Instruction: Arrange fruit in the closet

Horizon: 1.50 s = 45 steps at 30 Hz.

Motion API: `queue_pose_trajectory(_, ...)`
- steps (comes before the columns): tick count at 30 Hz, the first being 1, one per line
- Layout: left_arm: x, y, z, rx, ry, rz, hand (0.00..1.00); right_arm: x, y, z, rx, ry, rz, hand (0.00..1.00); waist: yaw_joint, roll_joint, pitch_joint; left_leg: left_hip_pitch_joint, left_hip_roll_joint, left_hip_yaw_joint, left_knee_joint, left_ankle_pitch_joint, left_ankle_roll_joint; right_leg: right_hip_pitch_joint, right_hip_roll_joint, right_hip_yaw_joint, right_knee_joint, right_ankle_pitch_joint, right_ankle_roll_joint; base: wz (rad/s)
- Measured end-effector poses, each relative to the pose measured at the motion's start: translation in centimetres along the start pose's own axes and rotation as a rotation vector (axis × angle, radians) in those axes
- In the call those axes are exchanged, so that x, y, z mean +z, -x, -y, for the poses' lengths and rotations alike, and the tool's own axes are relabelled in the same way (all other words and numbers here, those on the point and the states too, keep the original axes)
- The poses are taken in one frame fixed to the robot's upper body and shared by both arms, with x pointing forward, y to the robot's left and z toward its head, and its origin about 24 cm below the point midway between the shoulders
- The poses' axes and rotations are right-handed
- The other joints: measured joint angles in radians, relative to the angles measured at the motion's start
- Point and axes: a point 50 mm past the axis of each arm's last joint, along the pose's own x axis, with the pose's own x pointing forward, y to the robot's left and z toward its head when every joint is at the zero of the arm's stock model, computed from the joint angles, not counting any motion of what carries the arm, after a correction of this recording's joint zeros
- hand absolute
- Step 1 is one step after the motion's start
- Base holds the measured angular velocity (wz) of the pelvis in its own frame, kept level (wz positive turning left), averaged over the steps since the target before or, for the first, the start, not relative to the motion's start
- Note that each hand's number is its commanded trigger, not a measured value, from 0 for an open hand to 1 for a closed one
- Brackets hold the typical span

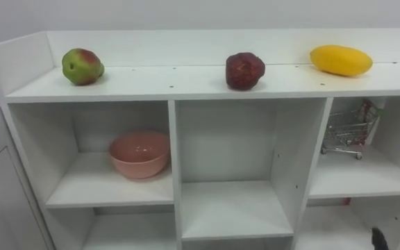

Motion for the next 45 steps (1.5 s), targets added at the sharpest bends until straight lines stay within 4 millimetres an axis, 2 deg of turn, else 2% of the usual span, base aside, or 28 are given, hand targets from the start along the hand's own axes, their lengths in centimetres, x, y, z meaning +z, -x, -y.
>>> queue_pose_trajectory(5, -0.1, 0.0, 0.1, -0.011, 0.006, -0.001, 0.00, 3.6, -0.4, 0.2, -0.058, -0.049, 0.149, 0.00, 0.001, 0.002, 0.0009, -0.001, 0.001, 0.001, 0.000, 0.000, 0.000, -0.004, 0.001, -0.002, 0.006, 0.000, 0.000, 0.00)
queue_pose_trajectory(13, 0.1, 0.0, 0.4, -0.039, -0.013, 0.015, 0.00, 10.6, -1.3, -0.1, -0.085, -0.116, 0.466, 0.00, 0.003, -0.004, 0.0019, -0.018, 0.001, -0.004, 0.017, 0.000, 0.000, -0.014, 0.000, -0.008, 0.012, 0.002, -0.001, 0.01)
queue_pose_trajectory(19, 0.5, -0.1, 0.5, -0.046, -0.020, 0.021, 0.00, 12.5, -2.0, 0.0, -0.096, -0.139, 0.542, 0.00, 0.027, -0.007, 0.0018, -0.024, 0.001, -0.018, 0.017, 0.001, 0.001, -0.015, 0.000, -0.019, 0.011, 0.003, 0.000, 0.05)
queue_pose_trajectory(26, 0.8, -0.1, 0.5, -0.044, -0.018, 0.032, 0.00, 14.3, -2.2, -0.2, -0.089, -0.180, 0.600, 0.00, 0.032, -0.013, 0.0025, -0.042, 0.000, -0.035, 0.019, 0.001, 0.001, -0.023, -0.001, -0.041, 0.012, 0.003, 0.000, 0.08)
queue_pose_trajectory(30, 1.7, -0.3, 0.2, -0.037, -0.035, 0.060, 0.00, 15.7, -2.6, 0.1, -0.093, -0.205, 0.647, 0.00, 0.046, -0.021, 0.0008, -0.042, 0.000, -0.042, 0.020, 0.001, 0.001, -0.022, -0.002, -0.053, 0.012, 0.003, 0.000, 0.00)
queue_pose_trajectory(34, 2.2, -0.4, 0.2, -0.059, -0.042, 0.071, 0.00, 17.2, -3.4, -0.1, -0.088, -0.282, 0.668, 0.00, 0.052, -0.028, 0.0028, -0.041, 0.001, -0.046, 0.023, 0.001, 0.001, -0.011, -0.003, -0.075, 0.013, 0.004, -0.001, 0.02)
queue_pose_trajectory(40, 2.5, -0.5, 0.1, -0.087, -0.045, 0.073, 0.00, 17.7, -4.0, -0.5, -0.061, -0.337, 0.646, 0.00, 0.058, -0.037, 0.0113, -0.037, 0.001, -0.058, 0.030, 0.001, 0.001, 0.001, -0.005, -0.097, 0.012, 0.004, -0.001, 0.06)
queue_pose_trajectory(45, 3.0, -0.7, 0.0, -0.094, -0.047, 0.070, 0.00, 17.6, -4.4, -1.8, -0.014, -0.319, 0.618, 0.00, 0.058, -0.038, 0.0135, -0.051, 0.000, -0.058, 0.038, 0.003, 0.002, -0.010, -0.007, -0.101, 0.014, 0.006, -0.003, 0.00)
